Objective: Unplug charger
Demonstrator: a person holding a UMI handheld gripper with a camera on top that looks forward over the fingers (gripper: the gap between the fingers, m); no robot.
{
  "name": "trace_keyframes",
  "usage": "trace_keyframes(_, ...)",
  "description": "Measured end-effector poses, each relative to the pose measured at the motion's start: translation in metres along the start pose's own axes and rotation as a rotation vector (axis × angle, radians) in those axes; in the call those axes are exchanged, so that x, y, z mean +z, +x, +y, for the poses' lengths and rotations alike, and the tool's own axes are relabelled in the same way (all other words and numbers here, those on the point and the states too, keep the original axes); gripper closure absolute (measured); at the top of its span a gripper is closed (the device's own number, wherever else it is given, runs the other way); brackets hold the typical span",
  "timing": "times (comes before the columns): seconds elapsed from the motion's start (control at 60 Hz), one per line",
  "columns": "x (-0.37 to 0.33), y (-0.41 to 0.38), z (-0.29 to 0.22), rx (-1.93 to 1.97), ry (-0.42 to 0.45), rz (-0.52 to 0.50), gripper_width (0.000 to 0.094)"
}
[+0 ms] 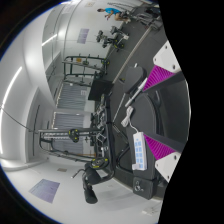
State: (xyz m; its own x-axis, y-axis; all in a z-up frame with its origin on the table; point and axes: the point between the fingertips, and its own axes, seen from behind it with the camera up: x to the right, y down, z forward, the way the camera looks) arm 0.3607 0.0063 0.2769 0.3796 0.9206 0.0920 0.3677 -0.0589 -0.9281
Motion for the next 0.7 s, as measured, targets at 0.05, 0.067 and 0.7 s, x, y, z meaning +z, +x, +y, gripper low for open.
trace_keyframes(0.05,0.002,-0.005,0.000,-0.001,0.003,-0.011,0.0078)
trace_keyframes(0.067,0.002,-0.008,0.000,-0.003,0.004,-0.015,0.0078)
trace_keyframes(0.7,0.116,-0.276,0.067,-0.096,-0.032,-0.357,0.0080)
